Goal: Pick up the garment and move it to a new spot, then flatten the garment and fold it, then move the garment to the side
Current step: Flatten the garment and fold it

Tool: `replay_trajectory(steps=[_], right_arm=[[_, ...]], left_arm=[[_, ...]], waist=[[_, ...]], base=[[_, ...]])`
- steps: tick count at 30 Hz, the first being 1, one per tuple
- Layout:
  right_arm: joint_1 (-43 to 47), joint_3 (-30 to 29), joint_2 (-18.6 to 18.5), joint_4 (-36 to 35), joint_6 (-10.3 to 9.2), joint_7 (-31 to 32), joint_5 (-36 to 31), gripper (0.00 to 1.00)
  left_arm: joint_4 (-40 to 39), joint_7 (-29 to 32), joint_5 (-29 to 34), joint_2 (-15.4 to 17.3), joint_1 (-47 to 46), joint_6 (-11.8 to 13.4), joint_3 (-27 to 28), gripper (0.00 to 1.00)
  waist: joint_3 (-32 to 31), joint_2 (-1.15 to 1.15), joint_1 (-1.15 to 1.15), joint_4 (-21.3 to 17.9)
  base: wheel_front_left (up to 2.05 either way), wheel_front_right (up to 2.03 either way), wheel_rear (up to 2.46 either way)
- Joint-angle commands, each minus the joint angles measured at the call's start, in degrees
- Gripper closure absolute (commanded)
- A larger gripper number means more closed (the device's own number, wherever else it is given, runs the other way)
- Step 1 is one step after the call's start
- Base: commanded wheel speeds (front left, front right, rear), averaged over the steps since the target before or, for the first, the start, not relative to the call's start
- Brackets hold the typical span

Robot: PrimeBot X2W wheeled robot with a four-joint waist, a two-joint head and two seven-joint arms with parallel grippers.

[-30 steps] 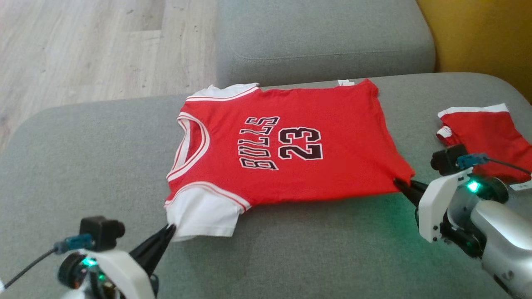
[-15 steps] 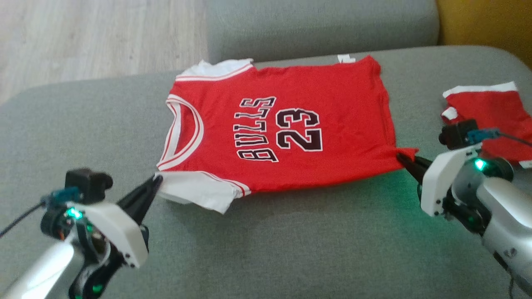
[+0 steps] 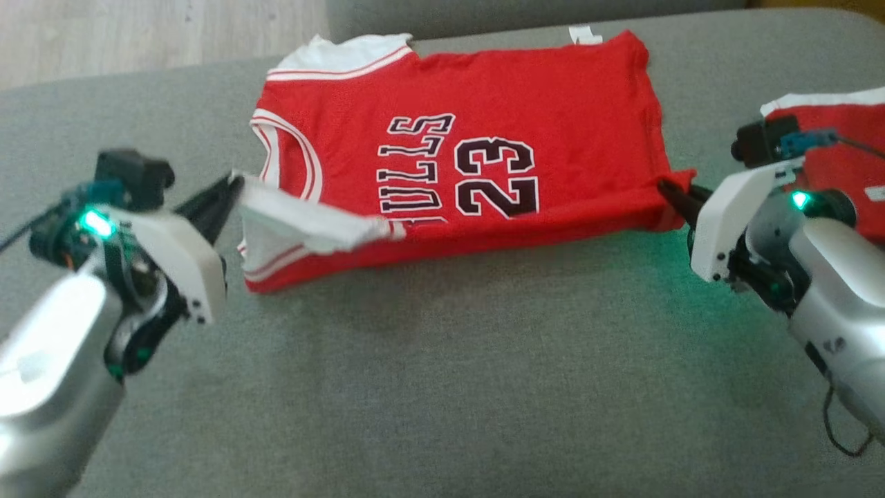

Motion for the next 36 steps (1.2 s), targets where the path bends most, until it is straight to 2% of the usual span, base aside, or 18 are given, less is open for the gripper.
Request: replay_trajectory(steps=[1, 11, 14, 15, 16, 17, 18, 20, 25, 29, 32, 34, 36], right_arm=[[-1.8, -0.5, 0.1, -0.3, 0.11, 0.1, -0.5, 1.0], [-6.0, 0.7, 3.5, 4.4, 0.11, -1.8, -1.3, 1.0], [-7.5, 1.6, 3.6, 5.7, 0.11, -3.8, -3.0, 1.0], [-8.2, 1.7, 3.6, 6.3, 0.11, -5.5, -4.1, 0.29], [-8.2, 1.7, 3.6, 6.3, 0.11, -5.5, -4.1, 0.29], [-8.7, 1.1, 3.9, 7.5, 0.11, -6.4, -4.2, 0.0], [-9.2, 1.0, 4.3, 8.2, 0.11, -7.6, -4.6, 0.0], [-10.8, 1.1, 4.4, 9.5, 0.11, -11.2, -6.7, 0.0], [-13.8, -1.6, 5.7, 14.1, 0.11, -25.4, -13.0, 0.0], [-14.0, -7.6, 7.1, 14.6, 0.11, -30.0, -14.3, 0.0], [-12.3, -17.6, 6.6, 6.2, 0.11, -30.2, -17.3, 0.0], [-7.8, -25.2, 6.7, -0.9, 0.11, -30.2, -22.7, 0.0], [-1.7, -32.5, 8.8, -8.0, 0.11, -30.2, -28.3, 0.0]], left_arm=[[-0.1, 0.0, 0.9, 1.7, -4.8, -0.4, 2.2, 1.0], [11.6, -1.0, 8.3, -0.7, -16.6, -2.5, -3.0, 1.0], [15.4, -2.1, 9.4, -2.0, -19.3, -1.9, -3.3, 1.0], [16.8, -2.7, 10.0, -2.5, -20.3, -1.3, -3.3, 1.0], [16.8, -2.7, 10.0, -2.5, -20.3, -1.3, -3.3, 1.0], [18.0, -3.2, 10.9, -2.8, -21.1, -0.8, -3.6, 0.11], [19.2, -3.8, 11.7, -3.3, -21.8, -0.4, -4.0, 0.0], [20.6, -6.8, 12.7, -4.4, -23.2, 0.1, -4.0, 0.0], [21.8, -21.8, 14.0, -7.3, -25.0, 3.8, -1.2, 0.0], [21.9, -31.3, 12.0, -9.9, -23.3, 5.8, 1.9, 0.0], [19.9, -34.3, 10.4, -11.2, -20.5, 7.0, 4.3, 0.0], [17.5, -35.1, 9.8, -12.0, -17.7, 8.0, 6.1, 0.0], [13.9, -35.3, 9.7, -13.0, -14.3, 9.1, 8.3, 0.0]], waist=[[1.2, 0.0, -0.01, -0.4], [4.8, 0.0, -0.01, -1.9], [5.7, 0.0, -0.01, -2.3], [5.9, 0.0, -0.01, -2.4], [5.9, 0.0, -0.01, -2.4], [6.1, 0.0, -0.01, -2.5], [6.3, 0.0, -0.01, -2.6], [6.5, 0.0, -0.01, -2.7], [5.0, 0.0, -0.01, -2.5], [2.4, 0.0, -0.01, -2.2], [0.7, 0.0, -0.01, -2.1], [-0.5, 0.0, -0.01, -2.0], [-1.6, 0.0, -0.01, -1.8]], base=[[0.0, 0.0, 0.0], [0.0, 0.0, 0.0], [0.0, 0.0, 0.0], [0.0, 0.0, 0.0], [0.0, 0.0, 0.0], [0.0, 0.0, 0.0], [0.0, 0.0, 0.0], [0.0, 0.0, 0.0], [0.0, 0.0, 0.0], [0.0, 0.0, 0.0], [0.0, 0.0, 0.0], [0.0, 0.0, 0.0], [0.0, 0.0, 0.0]])
